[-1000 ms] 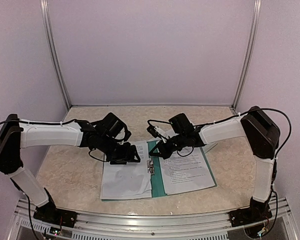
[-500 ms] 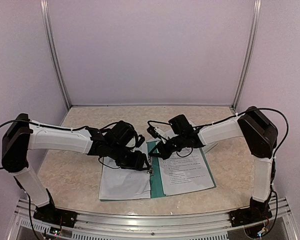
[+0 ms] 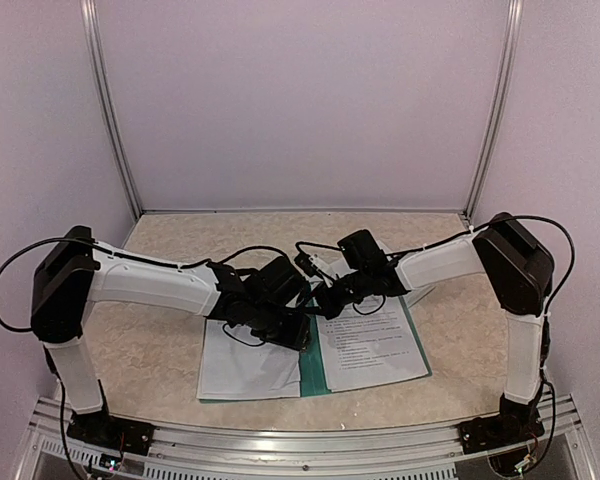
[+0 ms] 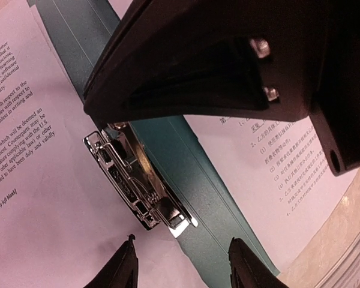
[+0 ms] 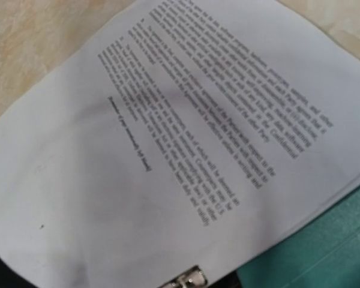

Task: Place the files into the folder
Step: Clamp the spring clip on the folder with some files.

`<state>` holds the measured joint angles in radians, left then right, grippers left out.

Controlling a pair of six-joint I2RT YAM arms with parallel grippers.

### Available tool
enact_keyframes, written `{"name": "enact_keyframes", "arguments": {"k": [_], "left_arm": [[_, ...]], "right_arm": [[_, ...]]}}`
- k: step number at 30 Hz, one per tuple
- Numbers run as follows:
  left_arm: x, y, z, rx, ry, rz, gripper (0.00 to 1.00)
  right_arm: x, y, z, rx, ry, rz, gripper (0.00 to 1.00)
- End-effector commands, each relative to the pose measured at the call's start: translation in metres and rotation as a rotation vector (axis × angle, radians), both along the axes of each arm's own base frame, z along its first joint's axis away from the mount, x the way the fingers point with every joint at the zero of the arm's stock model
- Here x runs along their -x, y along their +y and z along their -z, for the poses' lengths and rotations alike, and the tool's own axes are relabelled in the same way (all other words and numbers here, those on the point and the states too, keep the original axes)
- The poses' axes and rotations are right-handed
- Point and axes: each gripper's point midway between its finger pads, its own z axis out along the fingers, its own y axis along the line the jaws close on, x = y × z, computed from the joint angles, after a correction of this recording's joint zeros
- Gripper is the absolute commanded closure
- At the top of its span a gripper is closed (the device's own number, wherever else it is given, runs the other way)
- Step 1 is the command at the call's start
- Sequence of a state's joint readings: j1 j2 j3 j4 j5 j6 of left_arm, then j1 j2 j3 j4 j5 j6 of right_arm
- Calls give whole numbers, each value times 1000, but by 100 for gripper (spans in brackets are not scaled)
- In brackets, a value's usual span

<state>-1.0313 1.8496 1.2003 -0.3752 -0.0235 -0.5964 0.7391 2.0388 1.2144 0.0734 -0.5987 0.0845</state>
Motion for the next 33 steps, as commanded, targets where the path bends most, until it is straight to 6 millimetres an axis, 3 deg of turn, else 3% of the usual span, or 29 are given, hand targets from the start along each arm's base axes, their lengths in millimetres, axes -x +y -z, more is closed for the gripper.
{"name": "enact_keyframes", "arguments": {"k": [1, 12, 20, 33], "left_arm": [[-10, 5, 12, -129, -45, -67, 51], [-9, 6, 41, -248, -11, -142, 56], [-7, 0, 40, -239, -17, -127, 50], [-1, -10, 29, -236, -92, -74, 51]], "right_arm": [[11, -16, 40, 105, 88, 15, 100], [10, -14, 38, 98, 89, 12, 100], [9, -12, 36, 93, 89, 12, 100], [8, -11, 35, 91, 83, 8, 100]]}}
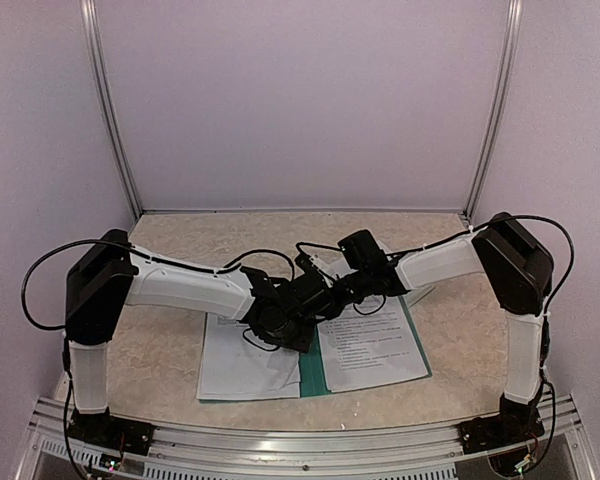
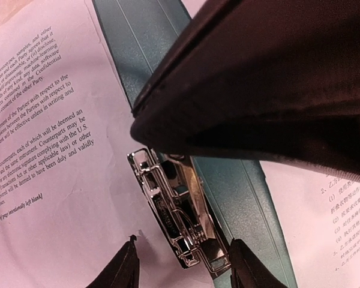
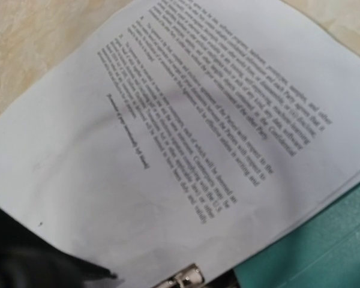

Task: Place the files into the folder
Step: Clamp the spring clip on the folder with some files.

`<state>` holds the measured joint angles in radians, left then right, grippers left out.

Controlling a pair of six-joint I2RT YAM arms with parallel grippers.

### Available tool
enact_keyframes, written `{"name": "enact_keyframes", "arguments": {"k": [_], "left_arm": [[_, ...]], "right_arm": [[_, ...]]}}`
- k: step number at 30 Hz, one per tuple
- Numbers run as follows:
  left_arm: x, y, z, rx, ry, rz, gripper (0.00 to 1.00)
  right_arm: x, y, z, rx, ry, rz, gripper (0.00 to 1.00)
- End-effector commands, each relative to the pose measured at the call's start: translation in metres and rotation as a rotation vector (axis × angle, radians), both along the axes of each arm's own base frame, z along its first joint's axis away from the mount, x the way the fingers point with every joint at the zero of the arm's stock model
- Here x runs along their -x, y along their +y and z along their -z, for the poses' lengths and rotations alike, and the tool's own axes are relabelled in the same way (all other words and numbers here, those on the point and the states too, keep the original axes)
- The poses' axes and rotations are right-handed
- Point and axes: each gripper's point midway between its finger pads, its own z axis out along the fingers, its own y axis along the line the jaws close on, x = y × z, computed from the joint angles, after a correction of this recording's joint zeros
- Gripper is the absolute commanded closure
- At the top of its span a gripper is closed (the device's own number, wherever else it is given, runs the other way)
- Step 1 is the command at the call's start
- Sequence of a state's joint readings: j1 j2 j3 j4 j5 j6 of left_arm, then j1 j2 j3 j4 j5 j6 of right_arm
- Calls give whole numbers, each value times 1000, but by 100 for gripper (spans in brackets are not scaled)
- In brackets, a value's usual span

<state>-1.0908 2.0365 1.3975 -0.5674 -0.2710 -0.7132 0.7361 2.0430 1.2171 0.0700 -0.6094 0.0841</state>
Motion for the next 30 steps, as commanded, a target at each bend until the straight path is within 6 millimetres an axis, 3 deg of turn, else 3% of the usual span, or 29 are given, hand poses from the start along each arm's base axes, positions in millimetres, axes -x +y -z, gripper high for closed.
{"name": "enact_keyframes", "arguments": {"k": [1, 12, 20, 30], "left_arm": [[15, -12, -4, -12, -22, 77, 51], [21, -9, -23, -12, -123, 86, 48], [29, 19, -10, -3, -147, 28, 48], [31, 46, -36, 43, -252, -13, 47]], "right_arm": [[7, -11, 34, 93, 74, 13, 100], [6, -9, 32, 89, 75, 13, 100], [-1, -6, 34, 66, 109, 79, 100], [-9, -6, 33, 10, 220, 225, 100]]}}
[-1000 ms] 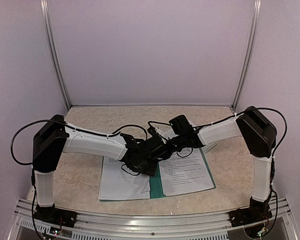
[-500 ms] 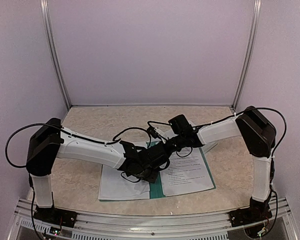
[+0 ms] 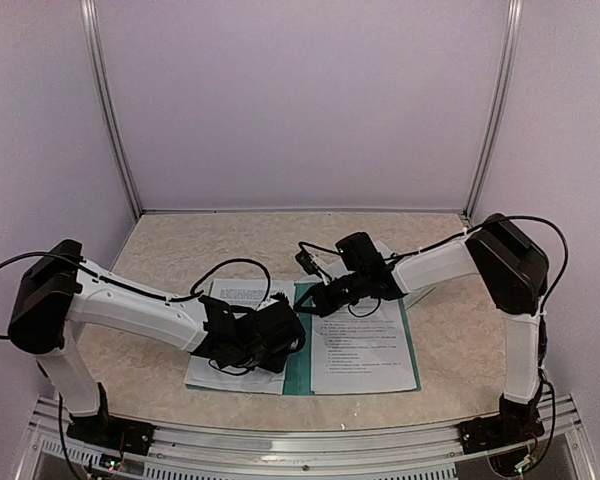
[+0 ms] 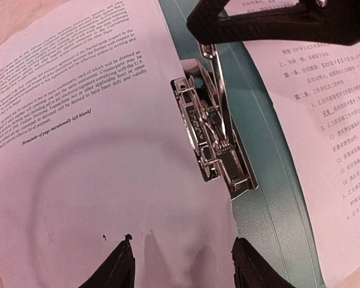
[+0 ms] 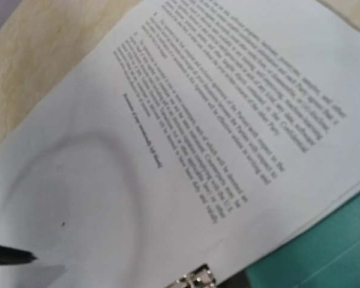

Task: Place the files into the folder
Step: Clamp the spring clip on the folder with some files.

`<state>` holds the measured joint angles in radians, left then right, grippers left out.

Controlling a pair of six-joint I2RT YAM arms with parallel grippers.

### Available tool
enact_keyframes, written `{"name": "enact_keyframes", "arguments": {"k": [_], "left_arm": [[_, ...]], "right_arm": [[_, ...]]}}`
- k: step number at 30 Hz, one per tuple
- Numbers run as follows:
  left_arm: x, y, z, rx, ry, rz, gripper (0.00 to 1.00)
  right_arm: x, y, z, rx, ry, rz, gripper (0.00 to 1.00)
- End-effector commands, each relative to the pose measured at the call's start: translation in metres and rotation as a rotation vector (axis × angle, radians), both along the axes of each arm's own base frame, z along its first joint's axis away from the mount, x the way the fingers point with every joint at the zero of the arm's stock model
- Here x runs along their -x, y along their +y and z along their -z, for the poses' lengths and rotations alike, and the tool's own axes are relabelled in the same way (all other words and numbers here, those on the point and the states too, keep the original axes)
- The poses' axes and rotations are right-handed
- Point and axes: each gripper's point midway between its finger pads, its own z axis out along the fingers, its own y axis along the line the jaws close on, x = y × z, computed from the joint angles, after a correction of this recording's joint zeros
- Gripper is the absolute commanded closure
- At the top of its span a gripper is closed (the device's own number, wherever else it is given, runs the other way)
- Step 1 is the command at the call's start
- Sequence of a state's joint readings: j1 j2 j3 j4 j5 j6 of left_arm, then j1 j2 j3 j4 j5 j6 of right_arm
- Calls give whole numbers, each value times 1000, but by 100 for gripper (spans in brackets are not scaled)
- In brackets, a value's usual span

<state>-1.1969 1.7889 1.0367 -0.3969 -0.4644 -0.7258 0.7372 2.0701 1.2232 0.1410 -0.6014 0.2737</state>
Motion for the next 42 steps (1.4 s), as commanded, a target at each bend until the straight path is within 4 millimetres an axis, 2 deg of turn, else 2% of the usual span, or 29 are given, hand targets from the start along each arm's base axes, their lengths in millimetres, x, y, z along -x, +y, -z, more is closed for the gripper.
{"name": "enact_keyframes", "arguments": {"k": [1, 7, 15, 24, 31, 39, 42], "left_arm": [[-7, -2, -27, 62, -74, -29, 47], [-13, -6, -26, 50, -96, -16, 44], [-20, -13, -23, 86, -75, 17, 39], [-34, -28, -2, 40, -89, 56, 34], [-51, -26, 9, 27, -75, 39, 41], [-43, -35, 15, 37, -32, 63, 54], [-42, -32, 16, 31, -31, 52, 55]], "right_arm": [[1, -14, 33, 45, 126, 126, 100], [-3, -14, 29, 19, 151, 176, 100], [-2, -5, 34, 16, 163, 119, 100], [-8, -7, 35, -34, 205, 116, 100], [-8, -7, 36, -36, 217, 111, 100], [-10, -7, 40, -32, 228, 112, 100], [-11, -6, 39, -34, 226, 111, 100]]}}
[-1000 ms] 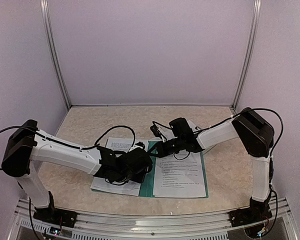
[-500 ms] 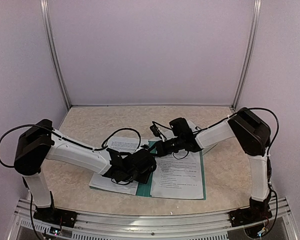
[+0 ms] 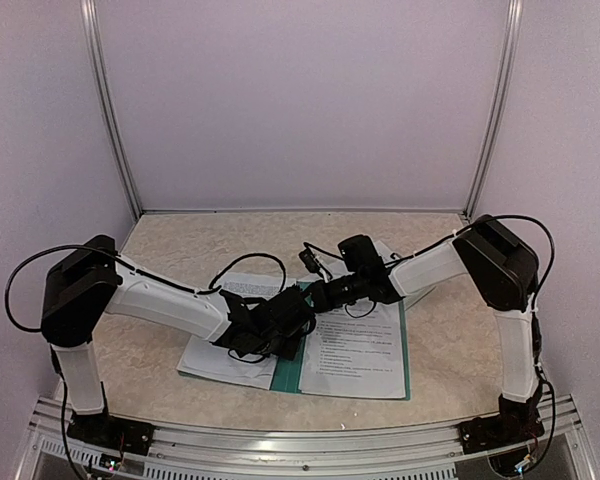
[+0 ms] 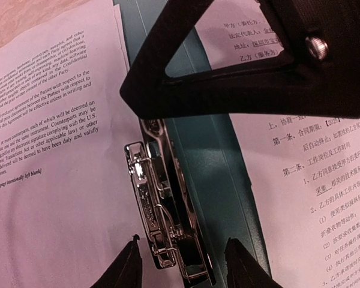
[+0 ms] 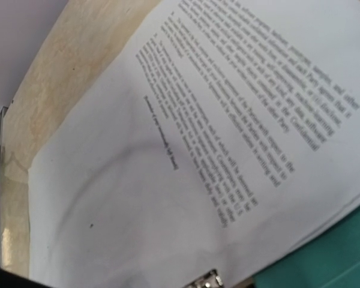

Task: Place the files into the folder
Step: Clamp the spring clip on the folder with some files.

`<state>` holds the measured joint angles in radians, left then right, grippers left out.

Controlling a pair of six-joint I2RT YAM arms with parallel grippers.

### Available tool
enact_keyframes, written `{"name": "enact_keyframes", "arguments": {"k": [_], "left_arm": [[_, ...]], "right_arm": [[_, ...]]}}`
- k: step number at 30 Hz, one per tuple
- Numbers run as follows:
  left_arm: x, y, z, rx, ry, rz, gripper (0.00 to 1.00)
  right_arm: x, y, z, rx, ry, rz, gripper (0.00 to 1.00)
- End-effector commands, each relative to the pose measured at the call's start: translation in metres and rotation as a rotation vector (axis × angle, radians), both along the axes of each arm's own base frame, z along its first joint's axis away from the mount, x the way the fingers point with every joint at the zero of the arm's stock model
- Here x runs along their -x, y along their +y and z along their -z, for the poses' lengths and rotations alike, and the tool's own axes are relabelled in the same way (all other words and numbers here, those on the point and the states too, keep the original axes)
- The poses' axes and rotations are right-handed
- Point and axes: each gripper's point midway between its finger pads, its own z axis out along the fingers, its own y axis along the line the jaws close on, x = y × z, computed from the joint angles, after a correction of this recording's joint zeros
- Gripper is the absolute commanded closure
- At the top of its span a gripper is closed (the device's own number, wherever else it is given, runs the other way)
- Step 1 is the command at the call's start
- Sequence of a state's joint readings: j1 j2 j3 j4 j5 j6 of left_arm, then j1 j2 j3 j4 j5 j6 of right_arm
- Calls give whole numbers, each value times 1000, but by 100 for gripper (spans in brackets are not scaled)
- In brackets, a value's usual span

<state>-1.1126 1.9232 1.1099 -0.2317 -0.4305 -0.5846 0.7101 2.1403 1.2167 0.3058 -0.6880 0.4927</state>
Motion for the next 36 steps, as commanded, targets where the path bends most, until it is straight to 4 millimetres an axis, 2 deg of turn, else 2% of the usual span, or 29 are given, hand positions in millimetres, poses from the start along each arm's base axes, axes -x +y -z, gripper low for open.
{"name": "enact_keyframes", "arguments": {"k": [1, 6, 14, 22, 28, 36], "left_arm": [[2, -4, 4, 0, 15, 1, 55], [2, -3, 9, -9, 31, -12, 56], [8, 1, 22, -23, 63, -14, 69], [15, 9, 25, -49, 63, 55, 82], [23, 17, 30, -57, 65, 114, 84], [29, 19, 30, -36, 64, 163, 85]], "right_arm": [[-1, -12, 34, 80, 71, 35, 100], [0, -13, 34, 80, 73, 35, 100], [-2, -14, 32, 79, 67, 46, 100], [-2, -18, 33, 79, 76, 77, 100], [3, -20, 31, 86, 65, 105, 100], [4, -20, 40, 108, 56, 110, 100]]}}
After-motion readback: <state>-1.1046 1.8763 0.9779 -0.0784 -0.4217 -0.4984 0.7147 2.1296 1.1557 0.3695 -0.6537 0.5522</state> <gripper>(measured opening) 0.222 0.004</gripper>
